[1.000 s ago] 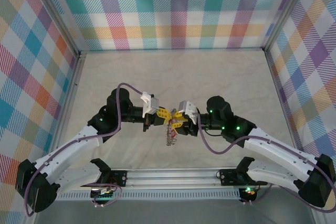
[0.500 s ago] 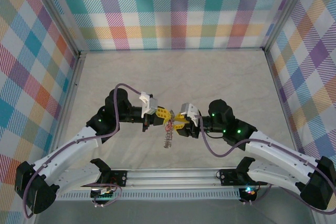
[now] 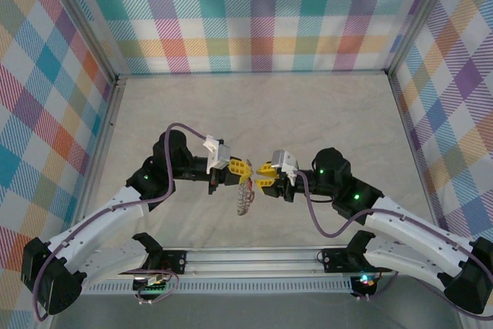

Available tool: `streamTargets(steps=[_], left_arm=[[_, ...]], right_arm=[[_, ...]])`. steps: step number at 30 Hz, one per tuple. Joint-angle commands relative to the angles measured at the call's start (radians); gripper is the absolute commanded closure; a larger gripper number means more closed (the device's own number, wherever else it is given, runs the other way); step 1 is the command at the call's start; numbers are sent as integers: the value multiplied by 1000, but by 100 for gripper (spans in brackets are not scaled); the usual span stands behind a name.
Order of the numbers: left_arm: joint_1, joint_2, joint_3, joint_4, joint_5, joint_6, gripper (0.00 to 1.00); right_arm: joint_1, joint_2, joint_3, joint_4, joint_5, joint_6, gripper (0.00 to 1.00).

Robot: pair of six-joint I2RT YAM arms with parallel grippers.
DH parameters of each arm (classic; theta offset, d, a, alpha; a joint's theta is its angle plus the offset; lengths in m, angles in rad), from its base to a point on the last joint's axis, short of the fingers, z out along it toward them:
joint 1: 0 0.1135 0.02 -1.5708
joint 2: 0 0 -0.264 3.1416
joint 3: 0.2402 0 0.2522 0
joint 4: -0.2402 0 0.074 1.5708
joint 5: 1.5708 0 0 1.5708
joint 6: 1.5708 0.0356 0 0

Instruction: Put the keys on the keyring

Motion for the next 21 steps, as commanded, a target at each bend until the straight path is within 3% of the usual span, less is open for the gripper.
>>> streamTargets(steps=[1, 13, 15, 18, 21], left_arm=[[-11, -3, 13, 66, 37, 5, 100], [-20, 14, 30, 27, 31, 47, 100], [-21, 15, 31, 35, 34, 46, 100], [-21, 21, 34, 39, 37, 45, 100], [-21, 20, 31, 55, 36, 39, 100]], right_arm=[[5, 11, 37, 52, -41, -2, 73], [5, 20, 19, 159, -94, 33, 70], [5, 30, 22, 159, -105, 33, 72], [5, 42, 25, 163, -114, 36, 83], [6, 45, 23, 155, -104, 31, 83]])
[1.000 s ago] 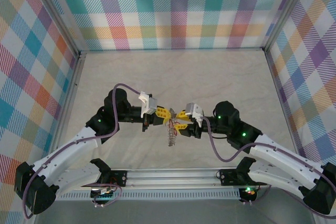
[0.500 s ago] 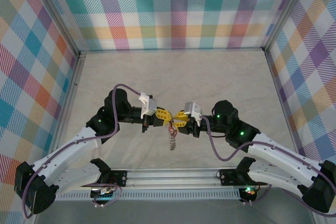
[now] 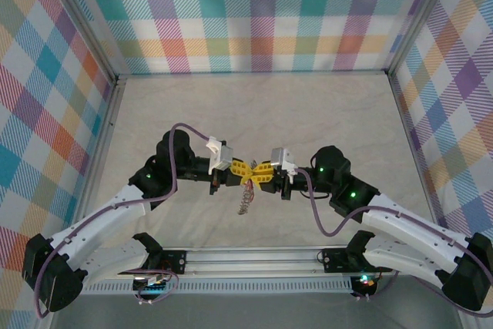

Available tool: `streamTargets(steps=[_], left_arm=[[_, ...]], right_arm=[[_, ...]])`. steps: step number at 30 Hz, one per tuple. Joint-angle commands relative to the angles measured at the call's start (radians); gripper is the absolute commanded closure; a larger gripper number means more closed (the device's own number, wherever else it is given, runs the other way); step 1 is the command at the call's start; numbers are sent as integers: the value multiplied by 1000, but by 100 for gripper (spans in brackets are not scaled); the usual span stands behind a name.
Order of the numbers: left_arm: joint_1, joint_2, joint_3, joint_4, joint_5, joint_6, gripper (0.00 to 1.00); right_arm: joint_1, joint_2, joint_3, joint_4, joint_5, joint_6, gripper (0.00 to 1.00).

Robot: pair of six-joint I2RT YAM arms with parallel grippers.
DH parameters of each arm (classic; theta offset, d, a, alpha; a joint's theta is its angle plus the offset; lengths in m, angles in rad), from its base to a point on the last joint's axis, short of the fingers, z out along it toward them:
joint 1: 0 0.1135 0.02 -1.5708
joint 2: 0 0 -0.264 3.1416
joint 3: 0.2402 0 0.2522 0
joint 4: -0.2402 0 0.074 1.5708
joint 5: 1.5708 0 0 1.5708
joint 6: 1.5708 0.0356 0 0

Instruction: Put the keys on the keyring

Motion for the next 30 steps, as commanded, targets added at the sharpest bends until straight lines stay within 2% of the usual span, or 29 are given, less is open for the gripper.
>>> streamTargets(steps=[1, 3, 4, 10, 13, 18, 25, 28, 30], left_arm=[[-14, -6, 31, 66, 35, 12, 100], [-15, -10, 29, 72, 32, 13, 100], [-14, -13, 25, 79, 32, 11, 100], [-15, -27, 12, 98, 32, 5, 100], [-14, -29, 9, 100, 34, 3, 100], [-15, -33, 12, 95, 37, 5, 100], [-15, -36, 16, 80, 40, 21, 100], [-15, -37, 19, 69, 34, 27, 100], [-14, -36, 22, 57, 35, 35, 100]], right_arm=[[7, 11, 19, 37, -24, 1, 81], [7, 14, 13, 41, -17, 10, 73], [7, 17, 13, 42, -19, 16, 73], [7, 28, 12, 47, -29, 28, 75], [7, 28, 15, 42, -28, 24, 80], [7, 21, 7, 26, 0, 22, 72], [8, 29, 13, 13, -7, 25, 86], [7, 32, 14, 11, -2, 32, 78], [7, 37, 18, 12, -9, 32, 79]])
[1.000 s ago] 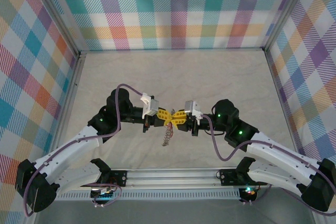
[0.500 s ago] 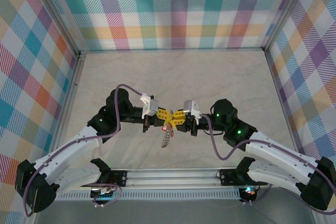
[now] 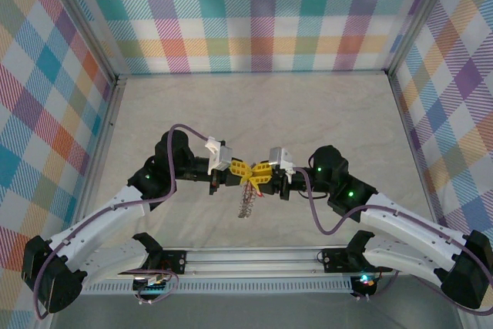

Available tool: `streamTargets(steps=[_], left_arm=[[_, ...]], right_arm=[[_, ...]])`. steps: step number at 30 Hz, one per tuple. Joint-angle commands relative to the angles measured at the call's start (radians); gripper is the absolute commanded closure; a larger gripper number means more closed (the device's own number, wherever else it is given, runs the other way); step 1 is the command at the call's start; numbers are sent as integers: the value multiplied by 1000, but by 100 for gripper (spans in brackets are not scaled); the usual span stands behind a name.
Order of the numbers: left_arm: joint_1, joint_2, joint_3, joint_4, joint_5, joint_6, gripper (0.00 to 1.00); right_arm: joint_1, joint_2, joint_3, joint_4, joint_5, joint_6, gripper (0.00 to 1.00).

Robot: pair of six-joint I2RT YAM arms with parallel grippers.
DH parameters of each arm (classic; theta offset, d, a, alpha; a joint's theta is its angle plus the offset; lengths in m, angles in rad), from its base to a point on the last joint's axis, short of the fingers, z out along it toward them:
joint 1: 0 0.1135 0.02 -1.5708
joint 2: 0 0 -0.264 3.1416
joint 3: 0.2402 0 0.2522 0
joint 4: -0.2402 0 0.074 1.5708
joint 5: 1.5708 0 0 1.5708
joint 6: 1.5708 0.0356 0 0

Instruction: Put the keys on the keyring

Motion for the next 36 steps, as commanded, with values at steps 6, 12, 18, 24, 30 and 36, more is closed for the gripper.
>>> streamTargets(steps=[6, 12, 18, 24, 30, 36], left_arm=[[-14, -25, 19, 61, 41, 32, 100], [-14, -38, 29, 11, -14, 35, 94], [-15, -66, 89, -331, -38, 236, 85], [-13, -101, 132, -640, -117, 392, 81], [-13, -97, 120, -661, -168, 397, 77], [-14, -56, 124, -589, -156, 356, 75]], right_arm=[[6, 49, 41, -24, -29, -4, 96], [5, 51, 46, -44, -30, -9, 100], [5, 52, 105, -185, -32, -72, 100], [5, 93, 187, -373, -60, -169, 100], [6, 154, 266, -474, -75, -230, 100], [18, 189, 320, -524, -39, -256, 100]])
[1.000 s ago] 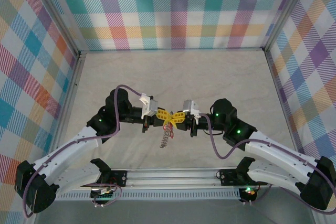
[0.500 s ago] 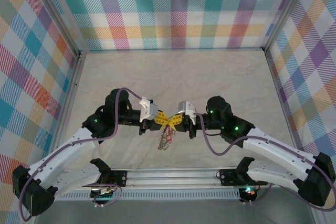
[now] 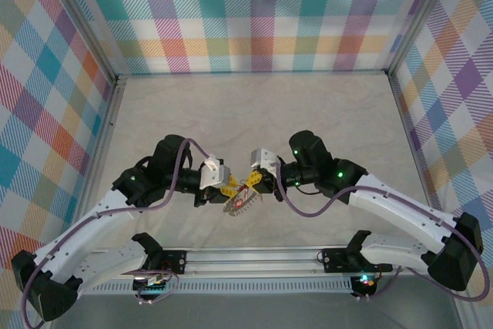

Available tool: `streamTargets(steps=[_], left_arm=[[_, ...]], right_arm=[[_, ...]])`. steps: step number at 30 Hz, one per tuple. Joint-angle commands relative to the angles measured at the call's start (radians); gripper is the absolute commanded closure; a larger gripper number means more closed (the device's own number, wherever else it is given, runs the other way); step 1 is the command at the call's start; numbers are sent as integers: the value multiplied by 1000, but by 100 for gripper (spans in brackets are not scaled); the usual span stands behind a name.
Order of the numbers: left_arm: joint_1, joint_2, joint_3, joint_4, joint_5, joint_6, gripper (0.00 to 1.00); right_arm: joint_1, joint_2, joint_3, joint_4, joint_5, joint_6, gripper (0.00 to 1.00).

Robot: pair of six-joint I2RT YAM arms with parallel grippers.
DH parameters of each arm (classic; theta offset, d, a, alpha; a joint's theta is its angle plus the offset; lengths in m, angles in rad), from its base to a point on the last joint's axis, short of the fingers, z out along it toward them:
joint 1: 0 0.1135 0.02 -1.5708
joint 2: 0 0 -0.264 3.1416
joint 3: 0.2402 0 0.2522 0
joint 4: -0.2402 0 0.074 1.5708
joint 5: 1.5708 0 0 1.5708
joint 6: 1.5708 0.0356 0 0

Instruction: Put the keys on the keyring

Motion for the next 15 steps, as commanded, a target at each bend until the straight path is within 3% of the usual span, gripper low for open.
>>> streamTargets(steps=[1, 15], left_arm=[[-10, 17, 15, 42, 0, -15, 75], [-10, 49, 27, 99, 2, -28, 78]], right_arm=[[15, 12, 65, -42, 0, -49, 100], [24, 46, 97, -65, 21, -61, 100]])
